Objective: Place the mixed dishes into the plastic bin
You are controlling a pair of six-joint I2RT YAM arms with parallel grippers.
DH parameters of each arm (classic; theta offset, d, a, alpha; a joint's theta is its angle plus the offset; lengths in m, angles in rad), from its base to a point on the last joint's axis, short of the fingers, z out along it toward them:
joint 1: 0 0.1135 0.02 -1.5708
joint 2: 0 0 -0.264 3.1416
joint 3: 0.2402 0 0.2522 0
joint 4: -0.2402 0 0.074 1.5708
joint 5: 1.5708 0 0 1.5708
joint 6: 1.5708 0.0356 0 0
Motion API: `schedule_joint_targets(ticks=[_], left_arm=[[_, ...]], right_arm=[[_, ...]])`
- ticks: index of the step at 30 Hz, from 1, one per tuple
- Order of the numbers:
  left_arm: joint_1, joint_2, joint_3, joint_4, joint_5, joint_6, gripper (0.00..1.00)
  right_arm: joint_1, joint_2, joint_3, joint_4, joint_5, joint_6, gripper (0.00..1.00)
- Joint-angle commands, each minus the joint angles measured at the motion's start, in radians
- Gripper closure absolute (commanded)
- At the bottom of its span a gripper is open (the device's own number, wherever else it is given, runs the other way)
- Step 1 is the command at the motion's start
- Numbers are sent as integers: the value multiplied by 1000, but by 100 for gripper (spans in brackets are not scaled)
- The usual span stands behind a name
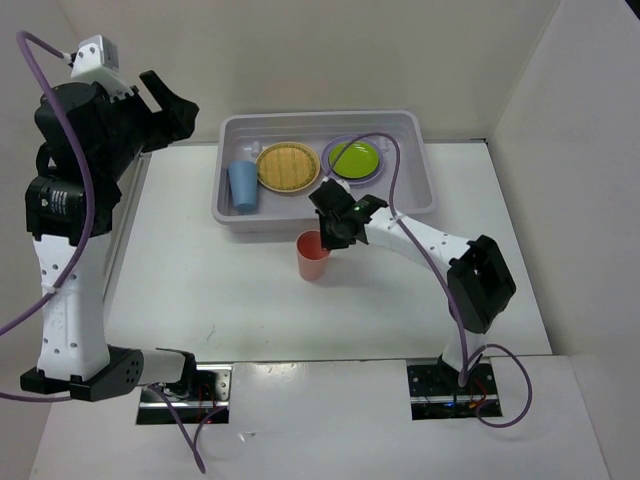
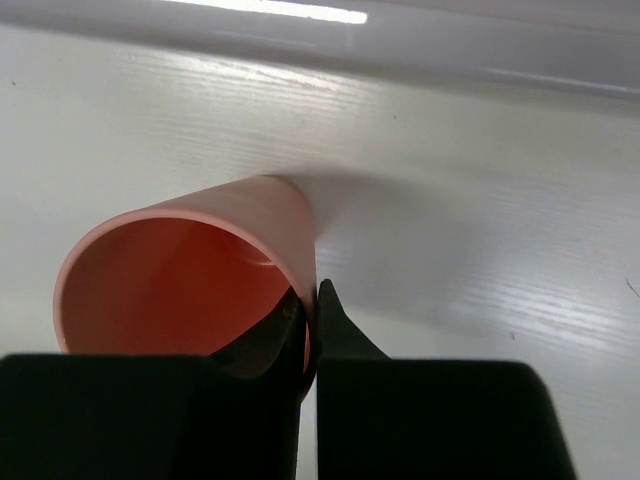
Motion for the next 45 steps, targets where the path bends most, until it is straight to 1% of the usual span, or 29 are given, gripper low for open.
schedule_joint_targets(ticks=[1, 2, 5, 7, 8, 11, 12, 14, 15, 18, 21, 24, 26, 31, 34, 35, 37, 39, 41, 43, 45], left_arm=[[5, 4, -2, 18, 35, -20, 13], [5, 4, -2, 18, 44, -20, 13], [5, -28, -28, 38, 72, -31, 13], [5, -62, -46, 51, 94, -40, 13], [5, -89, -74, 67, 107, -49, 13], [5, -126, -102, 91, 120, -59, 13], [5, -140, -114, 91, 120, -59, 13], [5, -140, -114, 82, 120, -59, 13], [5, -140, -114, 72, 129, -59, 13], [5, -149, -128, 72, 138, -49, 13], [5, -169, -151, 62, 138, -39, 13], [5, -169, -161, 53, 138, -39, 13], [5, -169, -172, 53, 150, -39, 13], [5, -178, -224, 62, 160, -29, 13], [5, -178, -233, 71, 201, -29, 13], [5, -178, -234, 72, 201, -29, 13], [5, -178, -243, 72, 212, -29, 13], [5, -188, -253, 72, 212, -29, 13], [5, -188, -253, 72, 212, -29, 13], [5, -188, -264, 72, 212, -29, 13], [5, -197, -264, 72, 212, -29, 13]], right_arm=[[13, -100, 85, -92, 30, -6, 100], [13, -145, 128, -129, 56, -17, 100], [13, -191, 214, -184, 130, -28, 100], [-32, -211, 289, -195, 139, -38, 100], [-87, -211, 329, -195, 139, -49, 100], [-178, -197, 398, -180, 104, -60, 100], [-241, -174, 413, -171, 89, -60, 100], [-301, -144, 459, -161, 69, -71, 100], [-354, -99, 476, -161, 60, -80, 100], [-424, -7, 534, -161, 50, -80, 100], [-528, 53, 544, -143, 9, -89, 100], [-582, 120, 533, -121, -13, -89, 100], [-591, 157, 533, -121, -13, -100, 100], [-625, 198, 456, -78, 9, -91, 100], [-625, 238, 447, -78, 18, -91, 100], [-625, 249, 447, -78, 18, -91, 99], [-625, 267, 447, -88, 27, -91, 93], [-625, 268, 436, -88, 27, -91, 92], [-625, 268, 436, -88, 38, -91, 86], [-625, 268, 436, -88, 38, -91, 84], [-625, 268, 445, -88, 38, -91, 84]])
